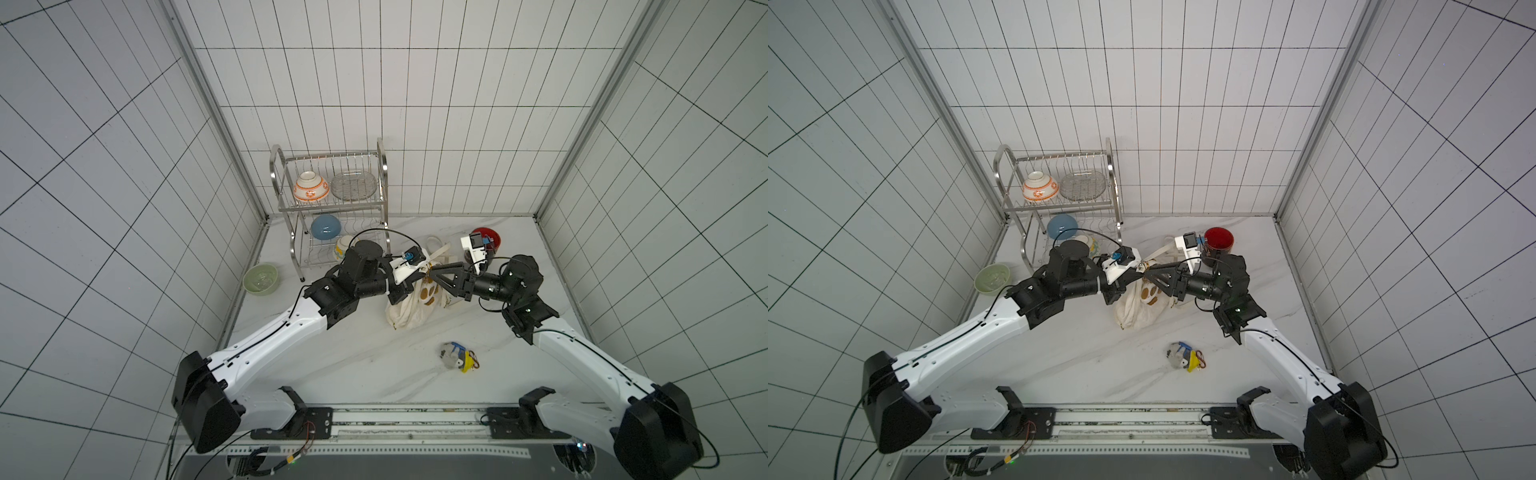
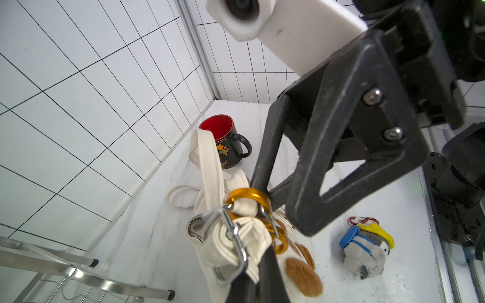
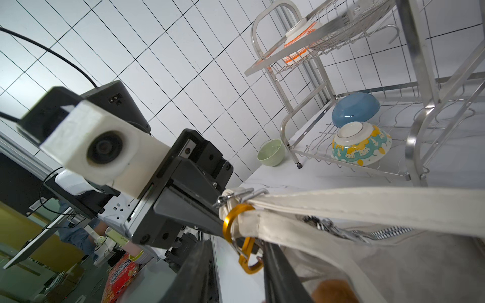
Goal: Remove the decoration from the bag
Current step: Remove the decoration item from the bag.
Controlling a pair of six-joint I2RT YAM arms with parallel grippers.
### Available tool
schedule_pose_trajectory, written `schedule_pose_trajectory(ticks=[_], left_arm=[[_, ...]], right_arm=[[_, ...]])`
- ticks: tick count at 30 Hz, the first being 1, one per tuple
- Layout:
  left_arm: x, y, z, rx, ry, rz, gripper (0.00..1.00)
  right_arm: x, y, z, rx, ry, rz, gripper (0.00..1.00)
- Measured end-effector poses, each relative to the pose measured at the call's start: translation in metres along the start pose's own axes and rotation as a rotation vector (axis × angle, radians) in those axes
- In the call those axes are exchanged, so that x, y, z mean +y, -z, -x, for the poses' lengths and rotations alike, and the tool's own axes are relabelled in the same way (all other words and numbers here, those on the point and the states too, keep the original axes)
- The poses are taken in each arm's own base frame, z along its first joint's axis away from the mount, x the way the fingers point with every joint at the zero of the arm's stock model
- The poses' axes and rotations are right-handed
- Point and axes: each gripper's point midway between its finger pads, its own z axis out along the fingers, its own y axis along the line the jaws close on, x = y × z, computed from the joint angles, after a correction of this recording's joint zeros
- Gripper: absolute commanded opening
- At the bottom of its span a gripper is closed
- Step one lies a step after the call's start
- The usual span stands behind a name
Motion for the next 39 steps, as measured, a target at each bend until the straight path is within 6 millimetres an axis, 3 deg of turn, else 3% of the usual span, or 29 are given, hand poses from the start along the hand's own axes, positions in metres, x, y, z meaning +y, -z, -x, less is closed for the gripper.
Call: schedule_pose_trajectory(ticks=[19,22,26,30,36,39], left_arm=[[-0.009,0.009,0.02,-0.017,0.036,-0.133,0.0],[-0.012,0.009,0.017,-0.01,0.041,-0.154,0.0],[-0.012,0.01,0.012,0.006,0.052,-0.162,0.0],[-0.01,0.011,0.012,0.005,0.052,-0.163,0.0],[-0.006,0.015,0.013,0.001,0.05,-0.142,0.0],[0.0,0.019,0.014,-0.005,0.04,-0.1,0.07]], right_arm=[[0.011,-0.012,0.013,-0.024,-0.042,0.232,0.39],[0.012,-0.014,0.012,-0.018,-0.083,0.282,0.32],[0.014,-0.014,0.012,-0.014,-0.117,0.309,0.12],[0.018,-0.012,0.015,-0.019,-0.124,0.322,0.01],[0.02,-0.004,0.018,-0.021,-0.111,0.285,0.0],[0.028,0.003,0.017,-0.012,-0.067,0.23,0.0]])
